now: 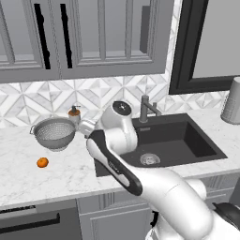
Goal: Put the colander in the sink, put the tangerine in the colander, and turn on the sink faucet and pour water over the colander.
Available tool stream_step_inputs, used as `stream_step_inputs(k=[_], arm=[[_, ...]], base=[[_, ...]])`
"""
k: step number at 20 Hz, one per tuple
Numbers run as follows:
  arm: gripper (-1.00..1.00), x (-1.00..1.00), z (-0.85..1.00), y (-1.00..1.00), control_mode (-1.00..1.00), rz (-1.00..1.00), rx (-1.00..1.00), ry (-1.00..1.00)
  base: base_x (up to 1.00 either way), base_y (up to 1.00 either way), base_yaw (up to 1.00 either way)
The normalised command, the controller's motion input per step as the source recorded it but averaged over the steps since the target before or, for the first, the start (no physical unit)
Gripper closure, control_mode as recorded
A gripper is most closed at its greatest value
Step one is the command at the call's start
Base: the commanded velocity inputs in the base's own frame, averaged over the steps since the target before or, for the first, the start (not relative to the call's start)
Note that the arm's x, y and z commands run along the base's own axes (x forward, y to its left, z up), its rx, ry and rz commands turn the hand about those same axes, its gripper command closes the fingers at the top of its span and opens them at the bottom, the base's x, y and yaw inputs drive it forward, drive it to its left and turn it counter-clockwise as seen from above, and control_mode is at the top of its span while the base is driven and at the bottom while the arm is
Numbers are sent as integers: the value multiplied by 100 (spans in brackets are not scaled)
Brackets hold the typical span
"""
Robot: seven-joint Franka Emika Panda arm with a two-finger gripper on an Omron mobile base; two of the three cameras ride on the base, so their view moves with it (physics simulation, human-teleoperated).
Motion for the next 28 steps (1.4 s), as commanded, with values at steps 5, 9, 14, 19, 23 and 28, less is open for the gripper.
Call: stream_step_inputs(k=[5, 9, 14, 19, 23, 28], arm=[[-100, 37, 0, 53, -100, -15, 2, 1], [-100, 58, 0, 37, -100, -11, 0, 0], [-100, 78, -8, 9, -100, -1, 2, 9], [-100, 70, -26, 4, -100, 0, 0, 20], [-100, 30, -42, 20, -100, 0, 0, 19], [-100, 15, -37, 38, -100, 0, 0, 8]], base=[[0, 0, 0], [0, 0, 0], [0, 0, 0], [0, 0, 0], [0, 0, 0], [0, 0, 0]])
